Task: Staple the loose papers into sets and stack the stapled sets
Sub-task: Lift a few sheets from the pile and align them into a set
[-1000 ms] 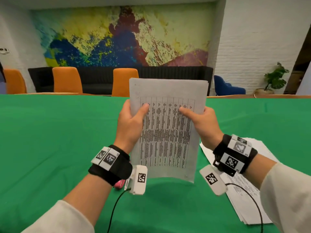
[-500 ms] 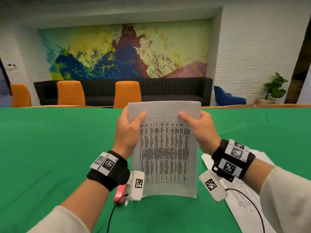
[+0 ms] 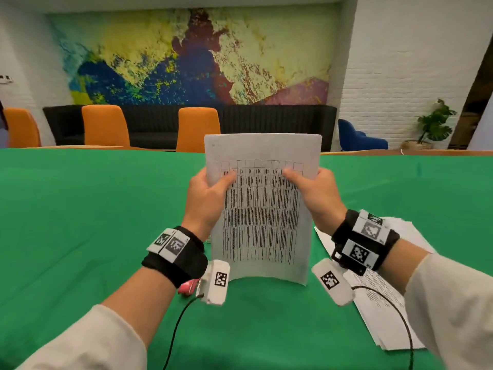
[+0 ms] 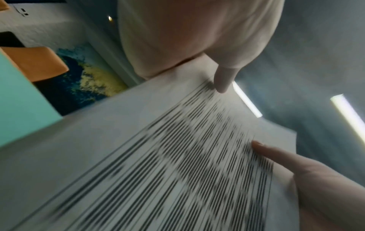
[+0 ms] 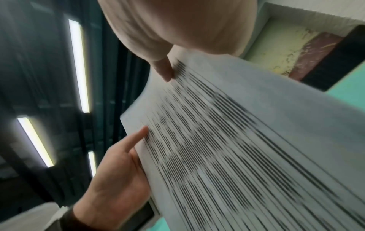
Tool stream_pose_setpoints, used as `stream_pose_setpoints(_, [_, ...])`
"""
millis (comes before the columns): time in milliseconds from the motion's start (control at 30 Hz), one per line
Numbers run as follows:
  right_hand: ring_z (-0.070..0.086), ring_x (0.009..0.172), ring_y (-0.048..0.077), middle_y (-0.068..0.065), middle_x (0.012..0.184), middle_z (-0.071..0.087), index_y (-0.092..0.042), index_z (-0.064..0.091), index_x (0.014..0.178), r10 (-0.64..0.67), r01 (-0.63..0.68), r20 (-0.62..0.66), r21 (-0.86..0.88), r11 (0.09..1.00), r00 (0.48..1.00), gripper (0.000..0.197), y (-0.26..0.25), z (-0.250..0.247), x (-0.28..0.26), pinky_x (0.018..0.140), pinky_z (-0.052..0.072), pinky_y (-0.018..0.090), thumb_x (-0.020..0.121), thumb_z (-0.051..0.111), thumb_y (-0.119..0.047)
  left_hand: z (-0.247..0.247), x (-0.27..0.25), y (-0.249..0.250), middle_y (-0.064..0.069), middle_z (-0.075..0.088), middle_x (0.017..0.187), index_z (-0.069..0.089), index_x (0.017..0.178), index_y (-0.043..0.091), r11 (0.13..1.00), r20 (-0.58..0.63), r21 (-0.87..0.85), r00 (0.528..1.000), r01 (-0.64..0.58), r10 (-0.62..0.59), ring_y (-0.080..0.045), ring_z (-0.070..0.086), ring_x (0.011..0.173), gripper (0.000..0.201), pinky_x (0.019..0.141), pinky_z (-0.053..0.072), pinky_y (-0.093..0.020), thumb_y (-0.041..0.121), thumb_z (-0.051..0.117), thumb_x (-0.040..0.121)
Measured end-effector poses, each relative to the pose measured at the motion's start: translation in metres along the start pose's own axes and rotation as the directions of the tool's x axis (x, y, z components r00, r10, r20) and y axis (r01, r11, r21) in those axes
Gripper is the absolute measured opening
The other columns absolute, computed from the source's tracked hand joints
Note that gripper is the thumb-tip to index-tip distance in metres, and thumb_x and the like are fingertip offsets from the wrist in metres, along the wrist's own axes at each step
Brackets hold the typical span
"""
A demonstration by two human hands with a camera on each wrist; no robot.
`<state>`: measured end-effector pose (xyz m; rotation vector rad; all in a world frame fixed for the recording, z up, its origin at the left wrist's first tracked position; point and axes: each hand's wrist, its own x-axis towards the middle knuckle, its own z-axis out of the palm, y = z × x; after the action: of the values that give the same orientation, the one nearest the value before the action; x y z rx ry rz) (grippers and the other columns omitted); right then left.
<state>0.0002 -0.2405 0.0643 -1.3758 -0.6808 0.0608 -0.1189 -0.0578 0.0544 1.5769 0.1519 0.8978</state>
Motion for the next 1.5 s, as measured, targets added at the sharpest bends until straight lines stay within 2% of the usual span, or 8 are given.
stream_pose_setpoints(567, [0.075,0.095,0.006,-0.015,0.098,0.080,-0.028,0.073,0.105,0.020,-0.018,0.042,-0.049,0.999,0.999,0.019,0.041,-0.006,-0.012,0.078,0.058,0.020,0.098,0.068,-0.011,-0.002,-0.024,-0.045,-0.004,0.077,0.110,0.074,0.113,0.017,0.987,-0.006,0.056,0.988,0.154,-0.154,-0.025,0.073,0.104,0.022,0.097,0.058,-0.052,0.033,0.070,0.099])
stream_pose_setpoints(833, [0.074,0.108,0.025,0.003,0.113,0.079,-0.018,0.075,0.114,0.191,-0.186,0.079,-0.064,0.980,0.978,0.016,0.066,-0.011,-0.016,0.103,0.055,0.053,0.101,0.066,-0.019,-0.004,-0.033,-0.066,-0.001,0.051,0.074,0.063,0.097,0.002,0.943,0.072,0.180,0.952,0.280,-0.296,-0.014,0.045,0.058,0.042,0.058,0.043,-0.030,0.044,0.066,0.098])
stream_pose_setpoints(900, [0.075,0.106,0.028,0.005,0.111,0.079,-0.016,0.075,0.111,0.210,-0.203,0.119,-0.067,0.977,0.970,0.015,0.059,-0.016,-0.015,0.101,0.056,0.051,0.102,0.064,-0.016,-0.009,-0.029,-0.060,0.000,0.067,0.080,0.071,0.100,0.011,0.944,0.088,0.165,0.949,0.287,-0.304,-0.017,0.062,0.065,0.027,0.070,0.052,-0.030,0.037,0.068,0.098])
stream_pose_setpoints(1033, [0.075,0.105,0.032,0.011,0.114,0.078,-0.009,0.071,0.120,0.315,-0.306,0.229,-0.073,0.949,0.921,0.020,0.052,-0.028,-0.023,0.093,0.060,0.047,0.102,0.061,-0.011,-0.025,-0.028,-0.051,-0.010,0.080,0.106,0.072,0.115,0.006,0.903,0.230,0.117,0.873,0.414,-0.430,-0.029,0.077,0.100,0.026,0.093,0.059,-0.046,0.023,0.073,0.096])
stream_pose_setpoints(1133, [0.072,0.109,0.040,0.019,0.117,0.076,-0.003,0.068,0.125,0.447,-0.451,0.257,-0.046,0.891,0.857,0.026,0.068,-0.038,-0.040,0.095,0.059,0.052,0.100,0.062,-0.012,-0.042,-0.038,-0.063,-0.018,0.079,0.101,0.071,0.110,-0.003,0.864,0.247,0.266,0.836,0.428,-0.490,-0.038,0.077,0.091,0.027,0.087,0.062,-0.051,0.019,0.075,0.095])
stream_pose_setpoints(1267, [0.072,0.110,0.040,0.020,0.118,0.075,-0.001,0.065,0.126,0.578,-0.598,0.263,-0.003,0.801,0.773,0.030,0.097,-0.051,-0.055,0.096,0.058,0.053,0.099,0.063,-0.013,-0.071,-0.037,-0.071,-0.010,0.079,0.085,0.076,0.095,0.012,0.837,0.110,0.470,0.923,0.279,-0.370,-0.031,0.077,0.072,0.010,0.059,0.057,-0.032,0.018,0.081,0.090])
stream_pose_setpoints(1400, [0.070,0.113,0.043,0.022,0.122,0.073,-0.004,0.062,0.131,0.613,-0.629,0.263,-0.029,0.777,0.745,0.042,0.119,-0.058,-0.054,0.101,0.055,0.058,0.094,0.069,-0.023,-0.099,-0.025,-0.066,0.013,0.072,0.092,0.069,0.096,0.032,0.360,0.063,0.932,0.957,0.044,-0.282,-0.012,0.069,0.084,0.042,0.075,0.055,-0.031,0.068,0.078,0.077])
stream_pose_setpoints(1500, [0.072,0.108,0.041,0.021,0.119,0.074,-0.003,0.062,0.129,0.635,-0.652,0.277,-0.042,0.757,0.721,0.036,0.124,-0.059,-0.053,0.093,0.060,0.052,0.099,0.065,-0.021,-0.108,-0.023,-0.070,0.005,0.077,0.089,0.073,0.094,0.022,0.049,0.022,0.999,0.828,0.007,-0.560,-0.016,0.071,0.075,0.070,0.071,0.057,-0.030,0.087,0.067,0.070])
